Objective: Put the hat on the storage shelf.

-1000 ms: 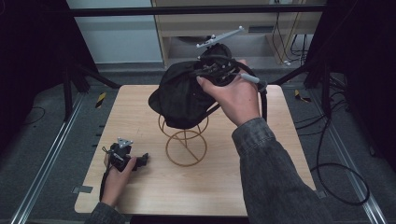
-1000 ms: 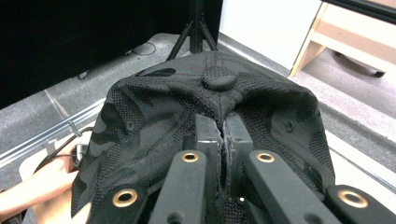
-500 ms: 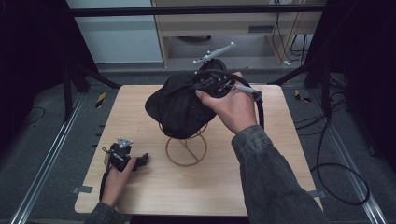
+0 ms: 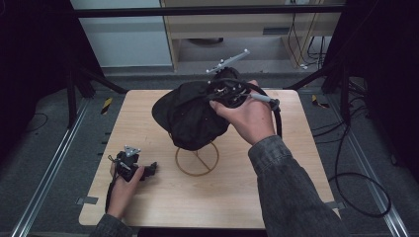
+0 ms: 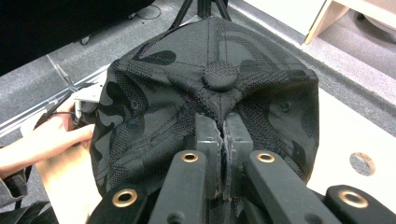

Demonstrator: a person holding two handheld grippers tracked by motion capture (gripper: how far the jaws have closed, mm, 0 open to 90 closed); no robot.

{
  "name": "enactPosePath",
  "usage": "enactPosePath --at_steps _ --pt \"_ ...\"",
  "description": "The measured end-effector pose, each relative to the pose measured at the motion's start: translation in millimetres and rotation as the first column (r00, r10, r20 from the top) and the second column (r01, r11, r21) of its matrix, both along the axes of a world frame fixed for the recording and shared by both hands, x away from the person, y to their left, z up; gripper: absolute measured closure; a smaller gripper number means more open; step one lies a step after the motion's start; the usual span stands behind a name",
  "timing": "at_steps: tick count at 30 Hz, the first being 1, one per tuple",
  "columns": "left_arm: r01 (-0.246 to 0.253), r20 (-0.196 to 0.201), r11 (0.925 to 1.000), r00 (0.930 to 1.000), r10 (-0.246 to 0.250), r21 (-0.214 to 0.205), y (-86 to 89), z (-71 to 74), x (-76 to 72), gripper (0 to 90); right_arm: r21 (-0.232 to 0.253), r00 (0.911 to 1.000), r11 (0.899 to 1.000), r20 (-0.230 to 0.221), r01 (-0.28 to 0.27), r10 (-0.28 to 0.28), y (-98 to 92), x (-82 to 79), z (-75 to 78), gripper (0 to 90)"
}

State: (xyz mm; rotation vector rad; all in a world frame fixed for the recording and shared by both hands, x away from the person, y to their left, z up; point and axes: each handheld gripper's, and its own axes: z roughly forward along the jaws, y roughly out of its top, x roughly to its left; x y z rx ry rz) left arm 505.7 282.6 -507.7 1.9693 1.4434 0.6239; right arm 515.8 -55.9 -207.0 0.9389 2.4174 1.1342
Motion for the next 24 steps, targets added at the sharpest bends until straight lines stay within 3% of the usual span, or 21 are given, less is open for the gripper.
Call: enactPosePath --at_steps 13,24 --pt "0.000 0.000 1.0000 1.0000 0.000 0.000 -0.3 0.0 0.1 0.0 -0.027 0.9999 1.000 -0.012 -0.007 0.007 0.2 -7.3 4.1 87.7" --pt "0.000 0.001 1.0000 1.0000 0.000 0.001 -0.5 -0.1 0.1 0.0 -0.047 0.9990 0.999 -0.043 -0.012 0.010 3.7 -3.7 -15.7 87.7"
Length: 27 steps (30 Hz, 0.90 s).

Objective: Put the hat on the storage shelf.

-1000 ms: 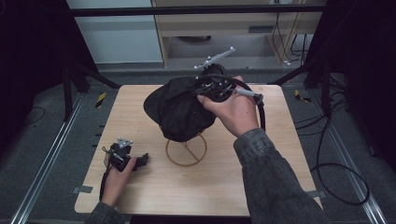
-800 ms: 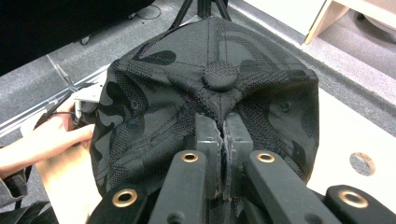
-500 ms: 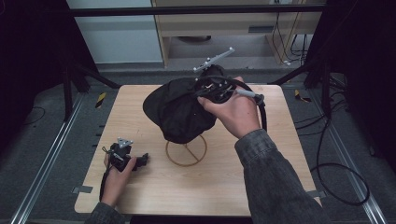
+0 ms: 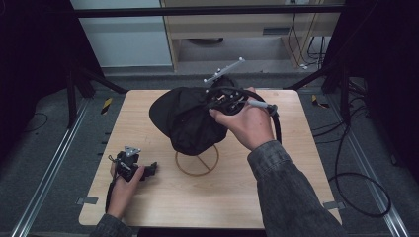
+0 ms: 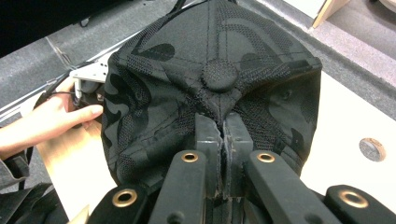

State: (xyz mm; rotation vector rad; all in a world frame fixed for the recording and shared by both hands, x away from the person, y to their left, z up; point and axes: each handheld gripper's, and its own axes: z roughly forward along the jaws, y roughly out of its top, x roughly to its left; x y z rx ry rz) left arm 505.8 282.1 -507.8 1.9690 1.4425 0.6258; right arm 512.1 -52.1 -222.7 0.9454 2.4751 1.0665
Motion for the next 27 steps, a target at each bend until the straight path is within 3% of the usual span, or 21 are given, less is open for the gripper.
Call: enactPosePath --at_steps 11,27 --pt "-0.001 0.001 1.0000 1.0000 0.001 -0.001 -0.1 -0.1 0.0 0.0 0.004 0.9999 1.000 -0.013 0.009 -0.009 6.9 10.2 -25.9 87.4" --pt "-0.001 0.001 1.0000 1.0000 0.001 -0.001 -0.1 0.0 0.0 0.0 0.013 0.9999 1.000 -0.008 0.013 -0.013 6.8 15.0 -29.5 84.7"
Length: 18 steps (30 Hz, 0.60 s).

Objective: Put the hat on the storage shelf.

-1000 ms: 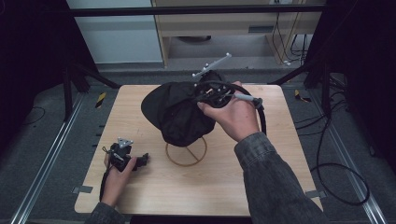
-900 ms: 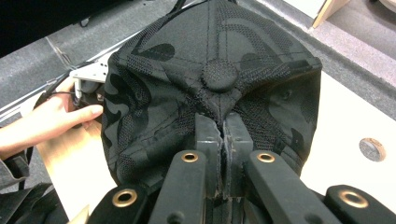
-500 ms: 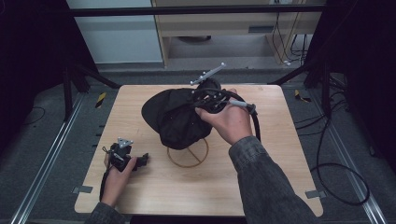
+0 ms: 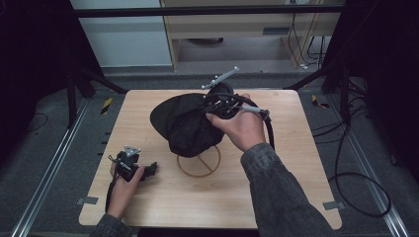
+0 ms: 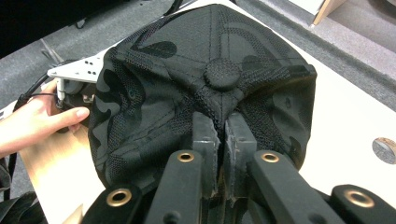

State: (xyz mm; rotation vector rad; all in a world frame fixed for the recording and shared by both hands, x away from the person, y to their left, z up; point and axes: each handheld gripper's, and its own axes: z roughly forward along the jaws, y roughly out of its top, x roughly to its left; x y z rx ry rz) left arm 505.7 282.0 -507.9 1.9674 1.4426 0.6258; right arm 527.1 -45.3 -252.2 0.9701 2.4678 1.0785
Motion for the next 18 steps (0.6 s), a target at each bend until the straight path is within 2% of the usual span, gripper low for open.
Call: enactPosePath --at_steps 8,18 --pt "0.000 0.000 1.0000 1.0000 0.000 0.001 0.0 0.0 0.0 0.0 0.003 0.9999 1.000 0.009 0.004 -0.004 0.9 -0.1 -1.3 78.4" --pt "0.000 0.000 1.0000 1.0000 0.000 0.000 0.0 0.0 0.0 0.0 0.033 0.9995 0.999 0.024 0.017 -0.018 -4.6 -1.3 0.1 72.6"
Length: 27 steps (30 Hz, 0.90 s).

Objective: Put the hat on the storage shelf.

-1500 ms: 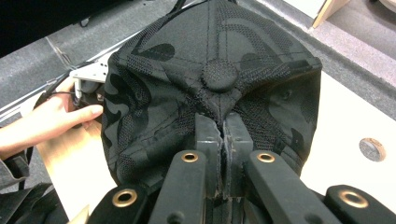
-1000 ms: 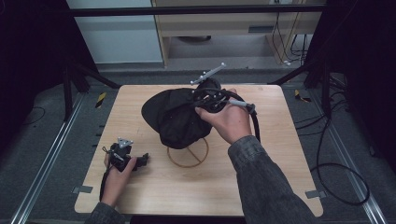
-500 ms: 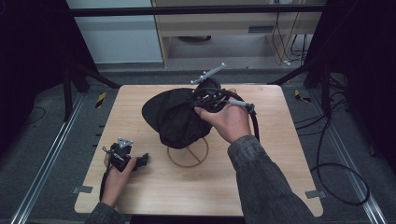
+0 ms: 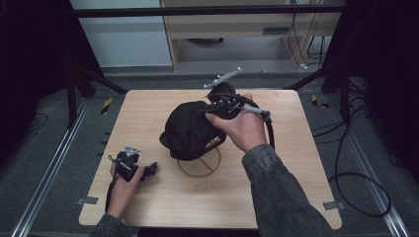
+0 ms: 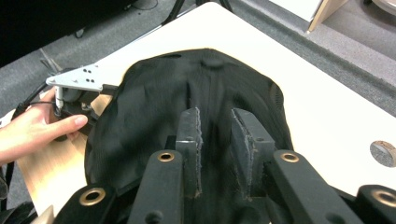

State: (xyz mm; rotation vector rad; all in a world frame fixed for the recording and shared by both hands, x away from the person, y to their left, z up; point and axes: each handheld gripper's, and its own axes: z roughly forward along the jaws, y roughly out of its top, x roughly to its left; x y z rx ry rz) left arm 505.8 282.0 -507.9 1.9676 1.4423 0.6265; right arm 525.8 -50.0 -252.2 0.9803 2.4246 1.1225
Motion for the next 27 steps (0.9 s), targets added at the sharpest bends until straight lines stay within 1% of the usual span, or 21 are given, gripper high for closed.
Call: enactPosePath --at_steps 5,7,8,11,18,27 --pt "0.000 0.000 1.0000 1.0000 0.000 -0.001 -0.1 -0.1 0.0 0.0 0.007 1.0000 1.000 0.004 0.005 -0.005 -6.6 -2.7 1.9 72.3" --pt "0.003 -0.002 1.0000 1.0000 -0.003 0.001 0.1 0.1 -0.1 0.0 0.014 0.9999 1.000 0.006 0.009 -0.009 -11.6 -5.0 1.3 72.3" --pt "0.003 -0.002 1.0000 1.0000 -0.003 0.002 0.1 0.1 -0.1 0.0 0.011 0.9999 1.000 0.012 0.008 -0.008 -13.8 -5.5 0.7 72.1" --pt "0.003 -0.002 1.0000 1.0000 -0.003 0.002 0.1 0.1 -0.1 0.0 0.014 0.9999 1.000 0.011 0.011 -0.011 -17.9 -7.2 0.1 71.9" --pt "0.003 -0.002 1.0000 1.0000 -0.003 0.001 -0.1 0.1 -0.3 0.0 0.037 0.9996 0.999 0.010 0.025 -0.025 -33.2 -13.6 -2.5 71.8" --pt "0.003 -0.002 1.0000 1.0000 -0.003 0.001 -0.1 0.1 -0.3 0.0 0.046 0.9996 0.999 0.009 0.027 -0.028 -43.1 -20.5 -3.9 71.4"
